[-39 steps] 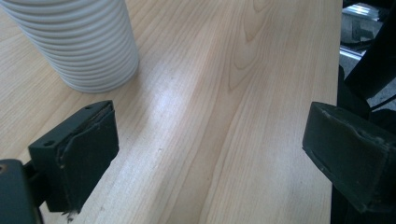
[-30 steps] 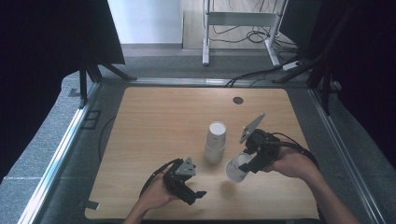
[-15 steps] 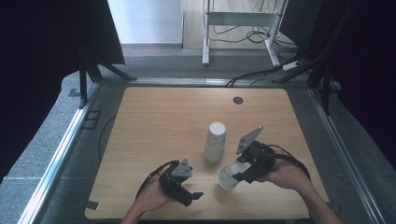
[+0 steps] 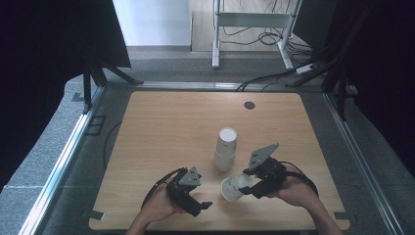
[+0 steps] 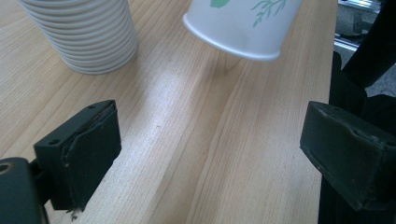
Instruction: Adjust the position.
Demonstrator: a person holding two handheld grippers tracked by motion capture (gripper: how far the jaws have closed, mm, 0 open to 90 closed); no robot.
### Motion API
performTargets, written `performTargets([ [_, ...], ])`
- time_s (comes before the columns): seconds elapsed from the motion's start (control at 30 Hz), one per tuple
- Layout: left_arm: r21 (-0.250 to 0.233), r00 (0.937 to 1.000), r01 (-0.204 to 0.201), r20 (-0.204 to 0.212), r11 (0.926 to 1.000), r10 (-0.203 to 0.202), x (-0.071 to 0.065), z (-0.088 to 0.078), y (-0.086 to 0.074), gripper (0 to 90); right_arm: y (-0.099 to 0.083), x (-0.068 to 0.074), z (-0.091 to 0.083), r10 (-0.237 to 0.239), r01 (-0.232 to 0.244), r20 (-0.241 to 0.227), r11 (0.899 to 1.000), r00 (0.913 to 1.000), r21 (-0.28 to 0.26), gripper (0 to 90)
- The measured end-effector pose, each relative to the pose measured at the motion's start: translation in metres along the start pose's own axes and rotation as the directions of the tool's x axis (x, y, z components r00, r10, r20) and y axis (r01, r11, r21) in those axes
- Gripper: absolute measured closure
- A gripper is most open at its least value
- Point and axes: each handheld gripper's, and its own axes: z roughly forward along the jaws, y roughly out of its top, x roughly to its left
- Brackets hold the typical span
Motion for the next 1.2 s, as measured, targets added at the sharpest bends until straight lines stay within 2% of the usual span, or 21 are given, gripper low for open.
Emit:
performTargets([
  [0.47,0.003,1.0000,-0.006,0.003,1.0000,0.006,0.002,0.000,0.000,5.8,-0.014,0.003,0.010,-0.026,0.026,0.007,0.996,0.9996,-0.082,38.2],
  [0.57,-0.007,0.9998,0.000,0.019,1.0000,0.000,0.003,0.002,0.000,4.8,-0.017,0.003,0.012,-0.031,0.032,0.009,0.994,0.9995,-0.103,38.2],
  [0.63,-0.002,0.9996,-0.011,0.024,0.9999,0.011,0.004,0.002,0.001,4.7,-0.019,0.003,0.013,-0.035,0.036,0.008,0.993,0.9993,-0.114,38.2],
  [0.67,-0.010,0.9996,-0.005,0.029,0.9999,0.005,0.003,0.003,0.001,4.9,-0.021,0.003,0.014,-0.039,0.039,0.009,0.992,0.9992,-0.123,38.2],
  [0.87,-0.013,0.9982,-0.026,0.054,0.9996,0.027,0.002,0.006,0.002,4.9,-0.027,0.004,0.015,-0.049,0.047,-0.005,0.984,0.9988,-0.170,38.3],
  [0.93,-0.012,0.9969,-0.048,0.062,0.9988,0.048,0.001,0.006,0.003,4.9,-0.029,0.004,0.016,-0.054,0.051,-0.014,0.981,0.9984,-0.190,38.3],
  [1.07,-0.020,0.9952,-0.061,0.076,0.9979,0.062,-0.001,0.009,0.005,5.0,-0.032,0.005,0.016,-0.068,0.059,-0.032,0.972,0.9972,-0.229,38.3],
  [1.2,-0.007,0.9919,-0.093,0.085,0.9956,0.094,-0.003,0.012,0.007,5.2,-0.034,0.005,0.017,-0.077,0.062,-0.049,0.963,0.9958,-0.261,38.3],
])
